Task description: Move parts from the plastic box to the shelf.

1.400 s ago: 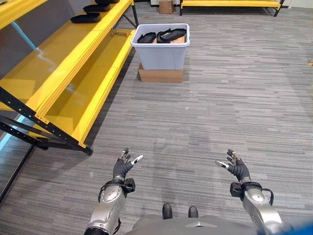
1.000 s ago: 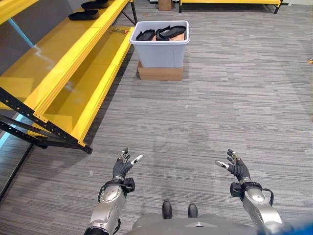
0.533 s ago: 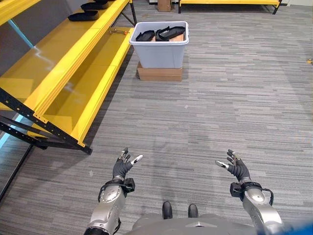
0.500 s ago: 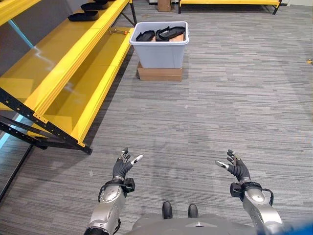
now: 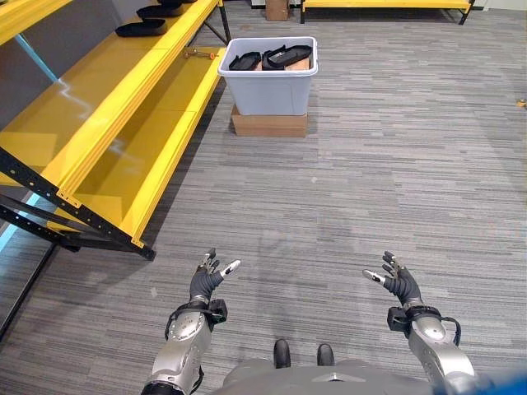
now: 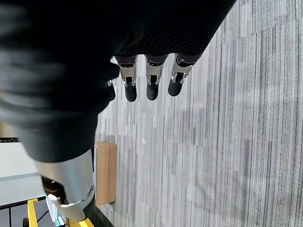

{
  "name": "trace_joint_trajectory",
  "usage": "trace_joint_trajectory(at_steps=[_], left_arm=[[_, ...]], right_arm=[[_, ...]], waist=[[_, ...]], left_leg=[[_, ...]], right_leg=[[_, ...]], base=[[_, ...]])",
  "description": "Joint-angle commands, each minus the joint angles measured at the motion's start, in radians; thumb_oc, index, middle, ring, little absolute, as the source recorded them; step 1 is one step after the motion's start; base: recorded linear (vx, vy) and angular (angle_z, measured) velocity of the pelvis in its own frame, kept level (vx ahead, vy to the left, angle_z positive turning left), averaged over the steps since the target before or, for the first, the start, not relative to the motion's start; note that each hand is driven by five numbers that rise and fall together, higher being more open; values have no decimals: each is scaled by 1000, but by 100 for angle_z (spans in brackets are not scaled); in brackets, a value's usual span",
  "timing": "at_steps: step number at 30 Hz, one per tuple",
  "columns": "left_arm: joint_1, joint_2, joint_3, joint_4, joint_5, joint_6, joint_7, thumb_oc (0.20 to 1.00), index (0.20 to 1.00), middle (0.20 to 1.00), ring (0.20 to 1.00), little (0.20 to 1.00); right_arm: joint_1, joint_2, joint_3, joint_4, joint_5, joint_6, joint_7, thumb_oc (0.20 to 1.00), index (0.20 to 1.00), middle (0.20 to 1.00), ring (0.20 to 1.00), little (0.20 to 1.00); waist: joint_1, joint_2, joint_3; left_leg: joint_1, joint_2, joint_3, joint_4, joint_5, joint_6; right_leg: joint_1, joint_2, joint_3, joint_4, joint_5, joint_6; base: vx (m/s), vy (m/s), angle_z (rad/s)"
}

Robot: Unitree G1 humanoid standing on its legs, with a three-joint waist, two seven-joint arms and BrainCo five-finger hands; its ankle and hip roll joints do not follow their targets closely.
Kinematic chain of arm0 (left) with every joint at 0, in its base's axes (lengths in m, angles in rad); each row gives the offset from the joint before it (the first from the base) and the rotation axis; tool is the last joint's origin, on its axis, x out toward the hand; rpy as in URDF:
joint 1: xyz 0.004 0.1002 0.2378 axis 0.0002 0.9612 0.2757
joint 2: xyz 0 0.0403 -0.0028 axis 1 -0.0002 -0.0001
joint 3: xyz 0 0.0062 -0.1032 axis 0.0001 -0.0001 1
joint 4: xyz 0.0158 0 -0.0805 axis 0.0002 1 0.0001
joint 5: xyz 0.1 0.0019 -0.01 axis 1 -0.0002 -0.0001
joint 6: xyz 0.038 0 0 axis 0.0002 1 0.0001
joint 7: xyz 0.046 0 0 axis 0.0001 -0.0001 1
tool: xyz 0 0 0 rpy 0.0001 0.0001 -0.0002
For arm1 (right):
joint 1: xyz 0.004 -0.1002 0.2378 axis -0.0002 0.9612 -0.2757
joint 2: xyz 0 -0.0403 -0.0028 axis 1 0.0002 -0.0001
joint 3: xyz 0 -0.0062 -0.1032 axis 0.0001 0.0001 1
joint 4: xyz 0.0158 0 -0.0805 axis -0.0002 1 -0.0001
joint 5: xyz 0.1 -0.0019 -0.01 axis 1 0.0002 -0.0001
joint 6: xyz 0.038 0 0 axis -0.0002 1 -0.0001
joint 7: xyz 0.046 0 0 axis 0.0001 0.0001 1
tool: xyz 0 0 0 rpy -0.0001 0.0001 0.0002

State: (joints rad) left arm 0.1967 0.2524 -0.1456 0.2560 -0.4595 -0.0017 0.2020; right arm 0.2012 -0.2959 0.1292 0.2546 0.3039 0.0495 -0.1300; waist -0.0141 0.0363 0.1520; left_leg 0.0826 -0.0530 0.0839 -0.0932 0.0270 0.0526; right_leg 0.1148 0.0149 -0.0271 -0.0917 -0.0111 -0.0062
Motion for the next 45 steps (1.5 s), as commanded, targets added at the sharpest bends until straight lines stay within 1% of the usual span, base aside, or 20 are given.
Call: trace_joint_trajectory(at_steps=[1,5,10,12,13,15,16,19,20,21,22,24,27,30,33,40,41,42,44,45], left_arm=[[-23,31,40,-12,18,-26,6,1000,1000,1000,1000,1000],[-31,34,43,-7,11,-28,14,1000,1000,1000,1000,1000],[-47,60,56,-19,27,-32,20,1000,1000,1000,1000,1000],[-62,69,59,-24,37,-31,21,1000,1000,1000,1000,1000],[-70,76,60,-23,52,-31,18,1000,1000,1000,1000,1000],[-79,80,53,-22,57,-28,15,1000,1000,1000,1000,1000],[-80,83,54,-22,84,-22,-3,1000,1000,1000,1000,1000],[-76,81,54,-18,91,-19,-24,1000,1000,1000,1000,1000],[-77,80,58,-20,94,-19,-25,1000,1000,1000,1000,1000],[-77,79,58,-20,94,-19,-25,1000,1000,1000,1000,1000],[-78,75,66,-12,95,-21,-30,1000,1000,1000,1000,1000],[-77,70,67,-8,100,-27,-34,1000,1000,1000,1000,1000],[-74,65,64,-12,104,-30,-40,1000,1000,1000,1000,1000],[-91,37,30,-3,115,-29,-47,1000,1000,1000,1000,1000],[-101,29,8,-11,113,-31,-46,1000,1000,1000,1000,1000],[-112,26,-6,-11,81,-36,-39,1000,1000,1000,1000,1000],[-111,30,-7,-22,85,-42,-37,1000,1000,1000,1000,1000],[-112,32,-9,-23,85,-42,-33,1000,1000,1000,1000,1000],[-103,33,-8,-30,80,-43,-36,1000,1000,1000,1000,1000],[-98,35,-8,-30,85,-41,-40,1000,1000,1000,1000,1000]], right_arm=[[-18,-15,14,-61,27,-34,-2,1000,1000,1000,1000,1000],[-39,-17,16,-55,24,-36,-10,1000,1000,1000,1000,1000],[-75,-16,17,-54,22,-39,-3,1000,1000,1000,1000,1000],[-66,-7,13,-60,22,-40,6,1000,1000,1000,1000,1000],[-62,-3,19,-66,23,-42,12,1000,1000,1000,1000,1000],[-60,-4,24,-75,25,-43,20,1000,1000,1000,1000,1000],[-53,-7,26,-91,23,-42,33,1000,1000,1000,1000,1000],[-50,-14,18,-102,39,-43,40,1000,1000,1000,1000,1000],[-49,-17,14,-106,38,-43,38,1000,1000,1000,1000,1000],[-49,-17,14,-106,38,-43,38,1000,1000,1000,1000,1000],[-49,-22,9,-109,27,-46,43,1000,1000,1000,1000,1000],[-48,-29,12,-121,5,-45,51,1000,1000,1000,1000,1000],[-37,-33,10,-133,3,-43,57,1000,1000,1000,1000,1000],[-16,-48,0,-141,25,-44,62,1000,1000,1000,1000,1000],[-13,-73,-10,-150,40,-47,66,1000,1000,1000,1000,1000],[-4,-89,-21,-140,62,-54,57,1000,1000,1000,1000,1000],[1,-102,-27,-126,68,-57,51,1000,1000,1000,1000,1000],[1,-106,-29,-129,70,-57,50,1000,1000,1000,1000,1000],[15,-111,-32,-139,74,-59,52,1000,1000,1000,1000,1000],[24,-110,-36,-141,78,-59,50,1000,1000,1000,1000,1000]], waist=[[-1,-28,-26],[3,-25,-20],[11,-17,5],[3,-14,30],[-9,-7,50],[-24,2,68],[-35,13,76],[-58,8,73],[-64,7,75],[-65,8,77],[-74,1,73],[-84,-3,66],[-93,-2,60],[-114,15,23],[-132,51,11],[-142,58,5],[-124,47,22],[-118,33,30],[-108,10,47],[-103,-3,51]], left_leg=[[-2,80,-36,6,-30,-85],[-14,68,-35,6,-30,-74],[-27,34,-41,29,-47,-33],[-39,14,-62,71,-65,-13],[-38,0,-78,88,-73,3],[-34,2,-88,91,-72,9],[-11,0,-95,74,-75,10],[55,-26,-110,26,-89,8],[83,-31,-117,9,-98,6],[85,-30,-117,9,-98,6],[117,-39,-125,6,-123,-5],[141,-38,-130,6,-139,-18],[169,-31,-138,6,-158,-29],[211,4,-155,6,-189,-50],[207,57,-166,45,-134,-84],[165,93,-166,156,-37,-124],[87,75,-162,358,75,-153],[42,62,-156,440,120,-163],[-30,67,-113,566,153,-170],[-69,69,-82,566,135,-155]], right_leg=[[-31,-113,3,4,35,136],[-42,-126,6,4,43,144],[-104,-157,23,121,39,162],[-168,-173,27,271,69,169],[-246,-178,52,421,150,160],[-291,-156,69,513,162,149],[-357,-113,53,538,137,134],[-399,-61,20,385,112,128],[-397,-58,-12,289,131,133],[-395,-58,-13,288,132,133],[-400,-61,-48,127,176,149],[-401,-61,-40,36,210,166],[-399,-63,-26,21,223,177],[-377,-59,-27,55,240,151],[-407,-30,-57,169,164,103],[-385,3,-55,184,104,69],[-317,18,-41,168,70,42],[-295,12,-32,163,65,31],[-262,4,-26,160,49,13],[-243,-5,-26,155,40,7]], base=[[3,42,2],[-3,82,2],[-25,141,-1],[-41,246,8],[-42,286,29],[12,169,47],[123,120,54],[194,53,8],[224,3,3],[264,-45,10],[265,-64,6],[332,-92,12],[275,-100,21],[392,-185,36],[356,-192,46],[214,-153,8],[260,-202,7],[310,-256,8],[162,-170,-10],[125,-111,-22]])
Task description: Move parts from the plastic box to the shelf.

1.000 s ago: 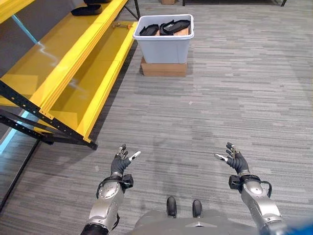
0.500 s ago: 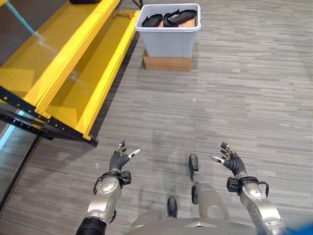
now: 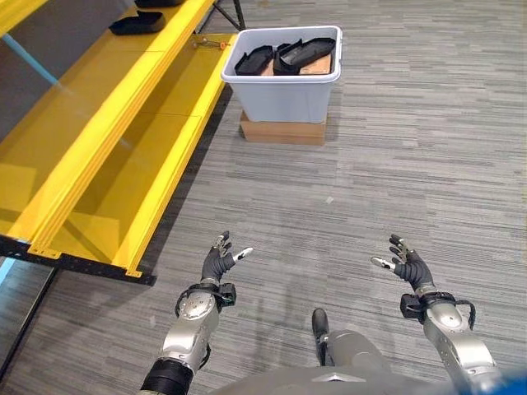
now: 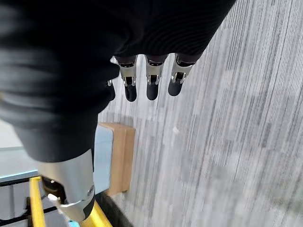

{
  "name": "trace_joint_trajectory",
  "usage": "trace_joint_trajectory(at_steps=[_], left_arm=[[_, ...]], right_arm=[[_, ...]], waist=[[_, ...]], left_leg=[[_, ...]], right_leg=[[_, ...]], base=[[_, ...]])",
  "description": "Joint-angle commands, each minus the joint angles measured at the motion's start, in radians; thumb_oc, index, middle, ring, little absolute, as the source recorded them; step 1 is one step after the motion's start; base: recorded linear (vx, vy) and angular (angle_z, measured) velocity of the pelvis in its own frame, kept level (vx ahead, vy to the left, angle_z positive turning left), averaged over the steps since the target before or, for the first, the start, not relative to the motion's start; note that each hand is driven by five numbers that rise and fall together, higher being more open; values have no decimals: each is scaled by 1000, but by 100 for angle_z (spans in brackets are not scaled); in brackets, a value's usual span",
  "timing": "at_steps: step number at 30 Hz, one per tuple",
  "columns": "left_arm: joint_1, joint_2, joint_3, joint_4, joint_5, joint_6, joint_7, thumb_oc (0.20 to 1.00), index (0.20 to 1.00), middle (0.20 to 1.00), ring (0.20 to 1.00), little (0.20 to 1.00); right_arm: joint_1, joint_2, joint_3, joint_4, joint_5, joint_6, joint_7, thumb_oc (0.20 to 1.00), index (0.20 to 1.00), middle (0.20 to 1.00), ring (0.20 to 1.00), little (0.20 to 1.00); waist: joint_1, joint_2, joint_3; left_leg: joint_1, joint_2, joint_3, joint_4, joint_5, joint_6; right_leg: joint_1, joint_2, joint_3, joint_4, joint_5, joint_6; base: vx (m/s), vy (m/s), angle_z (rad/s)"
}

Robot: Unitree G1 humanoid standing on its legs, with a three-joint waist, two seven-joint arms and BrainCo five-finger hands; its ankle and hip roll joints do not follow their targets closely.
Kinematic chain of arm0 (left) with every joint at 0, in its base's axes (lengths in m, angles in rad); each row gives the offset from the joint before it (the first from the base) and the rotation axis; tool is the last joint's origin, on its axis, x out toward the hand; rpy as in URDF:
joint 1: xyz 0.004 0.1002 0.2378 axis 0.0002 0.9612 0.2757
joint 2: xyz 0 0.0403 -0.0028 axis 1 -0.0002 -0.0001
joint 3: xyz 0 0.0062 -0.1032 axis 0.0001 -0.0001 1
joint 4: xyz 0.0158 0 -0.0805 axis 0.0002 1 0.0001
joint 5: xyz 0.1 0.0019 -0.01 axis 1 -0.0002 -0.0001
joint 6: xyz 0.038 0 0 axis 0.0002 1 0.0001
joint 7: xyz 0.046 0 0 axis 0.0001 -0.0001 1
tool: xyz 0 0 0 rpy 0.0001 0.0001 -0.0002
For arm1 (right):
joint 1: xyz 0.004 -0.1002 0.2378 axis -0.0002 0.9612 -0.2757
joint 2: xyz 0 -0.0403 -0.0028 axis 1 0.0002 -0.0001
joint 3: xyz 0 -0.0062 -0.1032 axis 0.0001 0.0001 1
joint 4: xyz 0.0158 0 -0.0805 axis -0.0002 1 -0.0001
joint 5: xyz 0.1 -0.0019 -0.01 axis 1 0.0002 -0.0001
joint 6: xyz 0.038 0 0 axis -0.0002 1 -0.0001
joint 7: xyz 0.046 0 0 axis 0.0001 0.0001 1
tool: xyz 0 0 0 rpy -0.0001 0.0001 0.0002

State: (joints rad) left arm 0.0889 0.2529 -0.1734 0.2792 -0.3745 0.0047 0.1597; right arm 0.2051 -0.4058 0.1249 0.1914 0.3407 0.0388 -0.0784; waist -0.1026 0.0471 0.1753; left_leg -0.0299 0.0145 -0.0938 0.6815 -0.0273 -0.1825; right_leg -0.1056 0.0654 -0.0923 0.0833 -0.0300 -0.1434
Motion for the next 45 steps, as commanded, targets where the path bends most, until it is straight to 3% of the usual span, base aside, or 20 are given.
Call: trace_joint_trajectory(at_steps=[1,4,5,6,7,10,15,16,20,24,26,27,28,30,33,36,38,40,43,45], left_arm=[[10,35,20,-54,0,-47,2,1000,1000,1000,1000,1000],[21,40,23,-52,14,-42,-5,1000,1000,1000,1000,1000],[32,41,26,-49,20,-41,-3,1000,1000,1000,1000,1000],[32,41,26,-49,20,-41,-3,1000,1000,1000,1000,1000],[34,36,34,-39,26,-41,8,1000,1000,1000,1000,1000],[33,33,46,-32,35,-41,15,1000,1000,1000,1000,1000],[59,30,53,-36,31,-48,15,1000,1000,1000,1000,1000],[58,31,51,-43,29,-48,17,1000,1000,1000,1000,1000],[38,52,48,-49,16,-49,29,1000,1000,1000,1000,1000],[26,69,48,-54,-2,-49,46,1000,1000,1000,1000,1000],[21,79,50,-57,-6,-43,54,1000,1000,1000,1000,1000],[21,79,50,-57,-6,-43,54,1000,1000,1000,1000,1000],[9,89,53,-59,-4,-38,58,1000,1000,1000,1000,1000],[3,102,58,-71,10,-34,56,1000,1000,1000,1000,1000],[-2,99,60,-68,9,-36,49,1000,1000,1000,1000,1000],[4,90,73,-53,18,-34,37,1000,1000,1000,1000,1000],[22,85,81,-50,33,-40,21,1000,1000,1000,1000,1000],[30,79,81,-50,37,-41,16,1000,1000,1000,1000,1000],[22,50,56,-42,40,-34,2,1000,1000,1000,1000,1000],[21,36,47,-43,32,-34,5,1000,1000,1000,1000,1000]], right_arm=[[21,0,-31,-78,41,-48,-2,1000,1000,1000,1000,1000],[31,6,-42,-77,46,-48,-14,1000,1000,1000,1000,1000],[30,10,-43,-72,39,-52,-24,1000,1000,1000,1000,1000],[30,11,-42,-72,39,-52,-24,1000,1000,1000,1000,1000],[30,19,-38,-68,22,-58,-30,1000,1000,1000,1000,1000],[27,25,-31,-48,6,-56,-35,1000,1000,1000,1000,1000],[45,38,-18,-44,-10,-46,-15,1000,1000,1000,1000,1000],[41,50,-15,-44,-3,-41,-14,1000,1000,1000,1000,1000],[20,73,-5,-48,13,-40,-14,1000,1000,1000,1000,1000],[-3,80,6,-41,21,-40,-21,1000,1000,1000,1000,1000],[-6,85,14,-39,27,-41,-20,1000,1000,1000,1000,1000],[-7,84,14,-39,28,-41,-20,1000,1000,1000,1000,1000],[-11,87,17,-44,32,-42,-19,1000,1000,1000,1000,1000],[-13,90,26,-42,28,-39,-19,1000,1000,1000,1000,1000],[-26,89,29,-39,35,-37,-21,1000,1000,1000,1000,1000],[-31,92,23,-39,28,-33,-17,1000,1000,1000,1000,1000],[-30,85,23,-52,10,-29,-6,1000,1000,1000,1000,1000],[-26,82,22,-57,8,-30,-3,1000,1000,1000,1000,1000],[-17,72,12,-66,23,-38,0,1000,1000,1000,1000,1000],[-17,60,4,-79,28,-41,-3,1000,1000,1000,1000,1000]], waist=[[-12,-11,29],[10,-46,51],[22,-55,50],[23,-57,52],[35,-43,49],[58,-31,41],[76,-23,4],[79,-31,-7],[84,-59,-13],[93,-72,-20],[93,-81,-13],[95,-79,-16],[81,-71,12],[60,-36,52],[36,-27,72],[24,-42,77],[22,-49,63],[21,-51,58],[9,-42,20],[-2,-20,12]], left_leg=[[43,5,98,-203,184,80],[-103,-22,163,-278,59,134],[-161,-8,189,-410,43,147],[-155,-10,192,-417,45,147],[-202,35,200,-606,155,121],[-206,54,189,-769,235,92],[-168,73,191,-769,255,89],[-149,60,213,-763,249,105],[-198,21,253,-637,167,150],[-219,1,262,-593,115,172],[-200,-29,251,-579,64,202],[-204,-26,252,-580,66,202],[-161,-38,246,-597,46,226],[-68,-29,250,-653,26,241],[20,-39,256,-707,8,228],[93,-42,269,-740,-8,205],[133,-40,271,-759,-15,182],[147,-42,265,-762,-24,179],[197,-31,233,-746,-66,164],[209,-1,222,-718,-81,147]], right_leg=[[-21,-53,40,-19,58,144],[50,-80,45,-47,40,158],[84,-84,49,-63,29,166],[88,-86,50,-64,28,167],[126,-68,52,-79,12,172],[194,-52,74,-87,-23,177],[266,-73,120,-91,-71,190],[283,-104,123,-94,-78,204],[276,-172,123,-65,-71,239],[241,-195,125,-17,-47,256],[174,-203,132,146,44,283],[169,-200,134,146,47,282],[81,-199,132,317,144,289],[-69,-185,75,445,123,267],[-160,-153,14,295,56,262],[-171,-162,-56,-57,157,290],[-172,-163,-63,-161,208,317],[-165,-164,-69,-154,213,318],[-113,-164,-72,-120,220,282],[-111,-154,-88,-67,181,261]], base=[[142,-93,-9],[189,-48,17],[210,20,39],[341,90,33],[210,65,9],[382,134,-13],[342,201,-58],[314,242,-62],[226,205,-36],[187,173,14],[210,184,2],[100,163,14],[171,240,1],[237,262,-2],[270,50,-17],[286,-85,4],[370,-147,-9],[220,-97,2],[385,-212,35],[235,-157,85]])
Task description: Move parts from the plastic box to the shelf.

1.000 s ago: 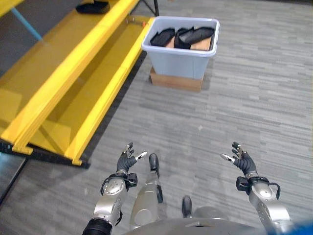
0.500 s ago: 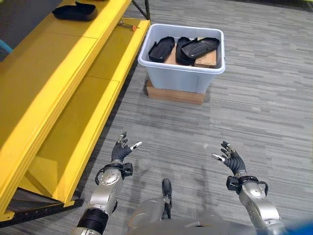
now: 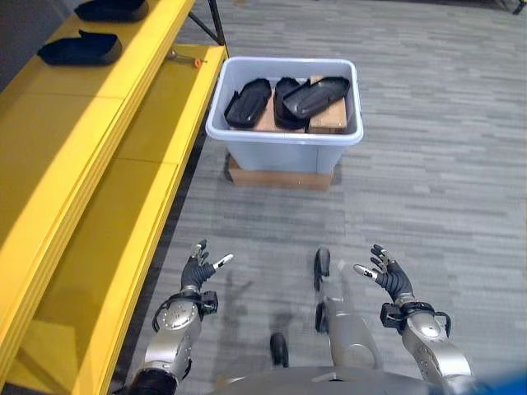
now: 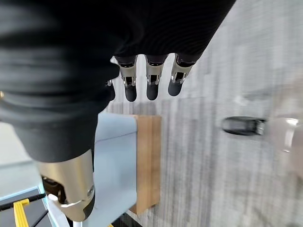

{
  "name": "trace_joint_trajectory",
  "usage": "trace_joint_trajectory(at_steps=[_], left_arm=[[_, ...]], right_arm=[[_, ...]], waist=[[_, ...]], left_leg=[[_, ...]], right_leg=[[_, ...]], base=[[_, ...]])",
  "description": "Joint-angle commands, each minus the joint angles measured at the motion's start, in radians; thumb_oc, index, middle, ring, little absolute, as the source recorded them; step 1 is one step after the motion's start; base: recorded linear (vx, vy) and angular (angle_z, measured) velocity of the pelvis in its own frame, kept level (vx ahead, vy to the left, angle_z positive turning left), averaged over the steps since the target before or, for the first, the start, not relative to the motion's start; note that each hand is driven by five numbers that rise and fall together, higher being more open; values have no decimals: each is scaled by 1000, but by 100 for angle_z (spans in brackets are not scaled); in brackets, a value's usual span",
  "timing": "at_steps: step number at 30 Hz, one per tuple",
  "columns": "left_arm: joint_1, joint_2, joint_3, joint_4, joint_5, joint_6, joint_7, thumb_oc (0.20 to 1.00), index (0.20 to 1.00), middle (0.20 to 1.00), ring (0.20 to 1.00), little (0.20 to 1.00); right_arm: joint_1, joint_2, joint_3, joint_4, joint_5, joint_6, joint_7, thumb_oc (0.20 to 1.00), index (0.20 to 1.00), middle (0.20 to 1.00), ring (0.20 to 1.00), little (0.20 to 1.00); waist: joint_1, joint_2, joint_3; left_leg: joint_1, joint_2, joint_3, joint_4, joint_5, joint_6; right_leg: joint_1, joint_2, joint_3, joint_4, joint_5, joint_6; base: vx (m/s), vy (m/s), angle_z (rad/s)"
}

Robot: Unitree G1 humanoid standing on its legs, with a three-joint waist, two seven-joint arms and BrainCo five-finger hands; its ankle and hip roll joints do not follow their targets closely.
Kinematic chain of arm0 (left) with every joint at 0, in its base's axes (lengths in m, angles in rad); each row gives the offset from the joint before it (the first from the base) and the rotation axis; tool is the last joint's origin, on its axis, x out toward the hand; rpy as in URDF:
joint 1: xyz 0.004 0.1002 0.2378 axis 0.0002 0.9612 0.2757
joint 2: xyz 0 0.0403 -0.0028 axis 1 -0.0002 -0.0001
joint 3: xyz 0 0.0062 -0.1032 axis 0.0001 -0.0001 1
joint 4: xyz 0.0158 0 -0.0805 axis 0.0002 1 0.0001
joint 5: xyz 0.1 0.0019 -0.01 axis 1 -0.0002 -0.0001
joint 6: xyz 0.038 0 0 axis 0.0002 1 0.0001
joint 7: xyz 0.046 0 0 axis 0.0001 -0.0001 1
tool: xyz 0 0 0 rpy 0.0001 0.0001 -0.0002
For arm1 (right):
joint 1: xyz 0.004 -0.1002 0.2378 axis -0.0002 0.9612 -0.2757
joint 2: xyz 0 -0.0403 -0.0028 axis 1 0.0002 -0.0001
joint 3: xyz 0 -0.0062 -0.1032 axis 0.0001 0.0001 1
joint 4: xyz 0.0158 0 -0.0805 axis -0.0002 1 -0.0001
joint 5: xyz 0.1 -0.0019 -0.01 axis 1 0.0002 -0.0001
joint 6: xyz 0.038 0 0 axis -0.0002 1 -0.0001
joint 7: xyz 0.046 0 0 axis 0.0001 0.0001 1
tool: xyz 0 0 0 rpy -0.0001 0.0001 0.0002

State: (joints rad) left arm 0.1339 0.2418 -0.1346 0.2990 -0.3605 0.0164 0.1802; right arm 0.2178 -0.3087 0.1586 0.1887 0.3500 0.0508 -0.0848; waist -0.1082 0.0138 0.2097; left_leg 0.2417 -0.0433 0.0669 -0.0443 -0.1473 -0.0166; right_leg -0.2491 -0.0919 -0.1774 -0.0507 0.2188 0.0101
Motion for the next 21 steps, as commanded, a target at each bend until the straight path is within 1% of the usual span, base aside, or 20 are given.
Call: trace_joint_trajectory(at_steps=[1,2,3,4,7,8,9,10,11,12,13,14,15,16,17,18,19,20,21], left_arm=[[-24,48,9,-63,18,-45,-16,1000,1000,1000,1000,1000],[-25,44,5,-62,14,-46,-17,1000,1000,1000,1000,1000],[-29,37,-6,-59,5,-44,-14,1000,1000,1000,1000,1000],[-29,38,-5,-59,5,-44,-14,1000,1000,1000,1000,1000],[-38,33,-13,-56,-15,-44,-6,1000,1000,1000,1000,1000],[-39,30,-13,-56,-21,-47,-4,1000,1000,1000,1000,1000],[-38,29,-18,-59,-31,-48,-3,1000,1000,1000,1000,1000],[-39,30,-18,-59,-31,-48,-3,1000,1000,1000,1000,1000],[-34,30,-17,-61,-33,-46,-5,1000,1000,1000,1000,1000],[-31,31,-21,-60,-34,-44,-10,1000,1000,1000,1000,1000],[-23,34,-29,-55,-24,-39,-19,1000,1000,1000,1000,1000],[-16,36,-30,-58,-16,-37,-23,1000,1000,1000,1000,1000],[-16,36,-30,-58,-16,-37,-23,1000,1000,1000,1000,1000],[-4,38,-28,-59,-1,-37,-27,1000,1000,1000,1000,1000],[-4,38,-28,-59,-1,-37,-27,1000,1000,1000,1000,1000],[0,33,-24,-57,4,-37,-26,1000,1000,1000,1000,1000],[1,32,-24,-56,8,-37,-26,1000,1000,1000,1000,1000],[1,32,-24,-56,8,-37,-26,1000,1000,1000,1000,1000],[3,29,-19,-56,12,-38,-23,1000,1000,1000,1000,1000]], right_arm=[[-30,-36,-30,-76,18,-53,3,1000,1000,1000,1000,1000],[-29,-42,-34,-79,21,-54,3,1000,1000,1000,1000,1000],[-33,-52,-34,-80,28,-57,-1,1000,1000,1000,1000,1000],[-34,-52,-34,-80,28,-57,-1,1000,1000,1000,1000,1000],[-29,-59,-41,-72,33,-57,-12,1000,1000,1000,1000,1000],[-27,-67,-43,-70,34,-59,-15,1000,1000,1000,1000,1000],[-20,-76,-54,-76,41,-61,-21,1000,1000,1000,1000,1000],[-20,-75,-53,-76,41,-61,-21,1000,1000,1000,1000,1000],[-10,-75,-61,-76,42,-62,-22,1000,1000,1000,1000,1000],[-1,-77,-67,-74,45,-60,-25,1000,1000,1000,1000,1000],[13,-76,-78,-77,49,-61,-36,1000,1000,1000,1000,1000],[23,-73,-83,-82,46,-60,-36,1000,1000,1000,1000,1000],[24,-73,-83,-82,46,-60,-37,1000,1000,1000,1000,1000],[36,-69,-85,-77,37,-62,-37,1000,1000,1000,1000,1000],[36,-69,-85,-77,37,-62,-37,1000,1000,1000,1000,1000],[34,-66,-78,-59,27,-64,-43,1000,1000,1000,1000,1000],[35,-67,-75,-48,22,-64,-43,1000,1000,1000,1000,1000],[35,-67,-75,-48,22,-64,-43,1000,1000,1000,1000,1000],[36,-70,-74,-47,15,-65,-41,1000,1000,1000,1000,1000]], waist=[[2,11,-26],[1,20,-30],[-3,37,-32],[-4,35,-34],[-8,40,-32],[-8,38,-30],[-4,25,-15],[-6,23,-18],[-4,13,-12],[3,3,-2],[21,-20,19],[19,-26,20],[19,-26,20],[27,-18,19],[27,-18,19],[39,-10,19],[43,-6,18],[43,-6,18],[50,-1,14]], left_leg=[[-67,54,61,8,41,-18],[-63,68,58,18,43,-25],[-63,95,57,45,62,-43],[-66,93,56,45,64,-42],[-92,125,47,133,122,-68],[-112,129,46,191,154,-77],[-193,136,63,371,206,-92],[-199,134,61,371,208,-92],[-228,146,83,437,234,-95],[-263,140,87,449,230,-90],[-398,95,129,382,154,-50],[-427,106,162,327,159,-47],[-425,106,162,325,159,-47],[-449,106,181,183,251,-61],[-448,106,182,182,251,-61],[-471,115,177,39,332,-80],[-461,116,178,-17,358,-85],[-460,116,178,-18,358,-85],[-471,119,158,-42,369,-90]], right_leg=[[28,1,-2,67,-66,108],[28,5,-12,91,-91,98],[31,16,-20,125,-133,79],[29,14,-20,124,-130,79],[50,32,-17,136,-169,51],[73,40,-17,128,-179,39],[116,46,-14,110,-198,17],[112,43,-15,108,-195,17],[137,49,-22,100,-209,4],[163,49,-23,86,-218,-2],[219,33,-24,49,-218,17],[234,28,-29,38,-217,21],[235,27,-29,38,-217,21],[268,48,-24,19,-221,25],[268,47,-24,18,-221,25],[303,67,-8,2,-231,28],[322,75,1,-2,-239,30],[322,75,1,-2,-239,30],[337,82,15,-1,-253,31]], base=[[176,-125,67],[230,-190,14],[231,-189,-11],[216,-200,8],[187,-197,5],[241,-309,9],[162,-236,11],[153,-254,28],[99,-163,27],[236,-260,40],[231,-163,42],[191,-101,57],[204,24,28],[146,27,6],[316,70,-25],[271,74,-34],[271,74,-42],[210,77,-39],[195,82,-37]])
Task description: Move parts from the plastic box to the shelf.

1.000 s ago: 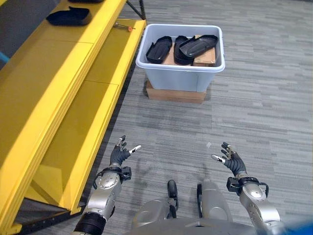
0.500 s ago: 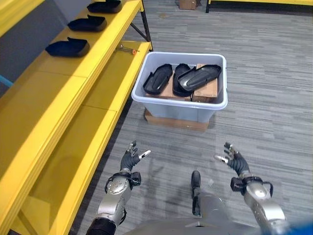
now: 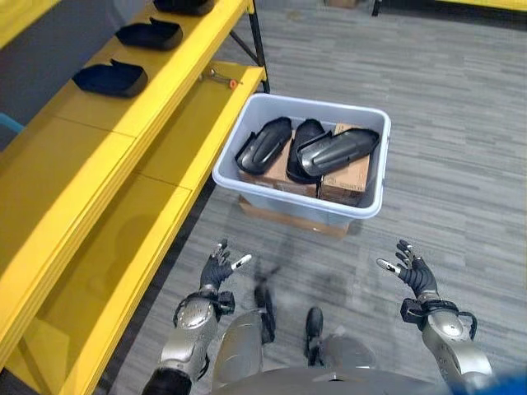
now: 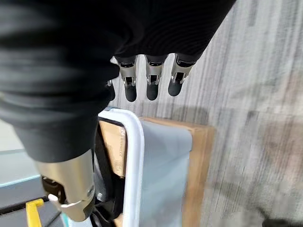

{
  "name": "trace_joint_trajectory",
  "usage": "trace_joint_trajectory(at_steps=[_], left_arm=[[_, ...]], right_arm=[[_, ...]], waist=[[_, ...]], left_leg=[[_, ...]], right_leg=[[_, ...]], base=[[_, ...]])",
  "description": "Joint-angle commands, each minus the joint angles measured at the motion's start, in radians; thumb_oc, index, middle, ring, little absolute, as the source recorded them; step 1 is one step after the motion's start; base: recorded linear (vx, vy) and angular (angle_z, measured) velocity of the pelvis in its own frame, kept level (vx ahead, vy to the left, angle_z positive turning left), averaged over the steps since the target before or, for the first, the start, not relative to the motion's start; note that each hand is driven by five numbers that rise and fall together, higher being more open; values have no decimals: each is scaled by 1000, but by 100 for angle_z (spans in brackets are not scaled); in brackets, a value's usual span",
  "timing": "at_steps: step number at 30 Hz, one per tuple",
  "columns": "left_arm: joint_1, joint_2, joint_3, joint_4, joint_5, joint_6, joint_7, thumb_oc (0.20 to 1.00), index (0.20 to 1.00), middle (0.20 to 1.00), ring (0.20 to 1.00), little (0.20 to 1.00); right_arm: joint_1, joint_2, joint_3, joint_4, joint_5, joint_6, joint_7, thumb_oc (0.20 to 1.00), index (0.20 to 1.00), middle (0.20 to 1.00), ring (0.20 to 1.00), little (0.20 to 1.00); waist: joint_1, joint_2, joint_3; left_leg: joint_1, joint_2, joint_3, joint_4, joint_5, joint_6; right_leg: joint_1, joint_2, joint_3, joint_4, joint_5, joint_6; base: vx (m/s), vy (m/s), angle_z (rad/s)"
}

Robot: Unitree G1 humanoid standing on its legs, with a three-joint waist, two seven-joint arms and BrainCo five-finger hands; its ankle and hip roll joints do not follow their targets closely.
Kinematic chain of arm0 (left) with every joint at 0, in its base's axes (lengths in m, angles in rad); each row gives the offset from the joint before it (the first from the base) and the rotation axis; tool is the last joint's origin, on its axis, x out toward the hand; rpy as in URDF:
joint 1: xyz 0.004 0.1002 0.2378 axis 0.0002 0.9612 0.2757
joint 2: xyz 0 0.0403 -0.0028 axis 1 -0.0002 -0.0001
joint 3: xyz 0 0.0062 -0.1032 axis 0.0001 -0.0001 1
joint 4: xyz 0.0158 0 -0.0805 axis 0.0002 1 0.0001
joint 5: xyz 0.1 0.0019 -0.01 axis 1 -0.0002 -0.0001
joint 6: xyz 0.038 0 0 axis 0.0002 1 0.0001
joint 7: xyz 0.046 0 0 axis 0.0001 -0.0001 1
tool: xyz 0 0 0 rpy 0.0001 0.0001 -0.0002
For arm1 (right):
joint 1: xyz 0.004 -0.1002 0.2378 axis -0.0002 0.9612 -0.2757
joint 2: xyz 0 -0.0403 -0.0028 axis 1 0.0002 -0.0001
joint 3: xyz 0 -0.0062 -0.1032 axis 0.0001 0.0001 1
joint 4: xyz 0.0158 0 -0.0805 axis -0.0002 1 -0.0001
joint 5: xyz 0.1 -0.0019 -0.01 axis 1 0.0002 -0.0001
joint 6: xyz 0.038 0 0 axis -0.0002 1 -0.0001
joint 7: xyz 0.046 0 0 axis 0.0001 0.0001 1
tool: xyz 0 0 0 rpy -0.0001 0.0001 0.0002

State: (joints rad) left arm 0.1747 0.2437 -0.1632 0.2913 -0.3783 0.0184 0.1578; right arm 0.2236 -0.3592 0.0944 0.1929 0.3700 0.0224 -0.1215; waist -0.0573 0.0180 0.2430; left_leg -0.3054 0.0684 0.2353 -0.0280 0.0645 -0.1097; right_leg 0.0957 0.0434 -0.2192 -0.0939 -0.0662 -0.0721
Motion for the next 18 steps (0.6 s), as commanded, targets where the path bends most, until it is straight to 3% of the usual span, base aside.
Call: trace_joint_trajectory(at_steps=[1,3,6,11,18], left_arm=[[-29,23,14,-50,27,-42,0,1000,1000,1000,1000,1000],[-7,17,21,-59,23,-50,6,1000,1000,1000,1000,1000],[-8,25,15,-65,15,-51,6,1000,1000,1000,1000,1000],[-23,50,20,-54,1,-47,25,1000,1000,1000,1000,1000],[-22,63,29,-53,-10,-42,40,1000,1000,1000,1000,1000]], right_arm=[[35,-20,-8,-52,-5,-35,0,1000,1000,1000,1000,1000],[40,-20,11,-48,-21,-26,18,1000,1000,1000,1000,1000],[38,-8,12,-52,-18,-21,24,1000,1000,1000,1000,1000],[14,21,29,-44,-13,-16,22,1000,1000,1000,1000,1000],[-5,32,37,-43,-11,-11,17,1000,1000,1000,1000,1000]], waist=[[5,1,-24],[28,14,-44],[30,9,-60],[40,-17,-93],[51,-33,-111]], left_leg=[[73,14,-31,-59,168,-3],[105,10,-117,-59,175,2],[138,8,-90,-59,163,15],[157,-38,-52,-27,93,68],[150,-61,-37,-7,43,92]], right_leg=[[1,-49,72,45,25,111],[47,-46,123,54,-14,114],[79,-83,128,69,-37,125],[77,-152,131,98,-42,165],[48,-184,133,93,-23,192]], base=[[305,131,-41],[411,222,-91],[350,213,-116],[228,190,-6],[87,90,9]])
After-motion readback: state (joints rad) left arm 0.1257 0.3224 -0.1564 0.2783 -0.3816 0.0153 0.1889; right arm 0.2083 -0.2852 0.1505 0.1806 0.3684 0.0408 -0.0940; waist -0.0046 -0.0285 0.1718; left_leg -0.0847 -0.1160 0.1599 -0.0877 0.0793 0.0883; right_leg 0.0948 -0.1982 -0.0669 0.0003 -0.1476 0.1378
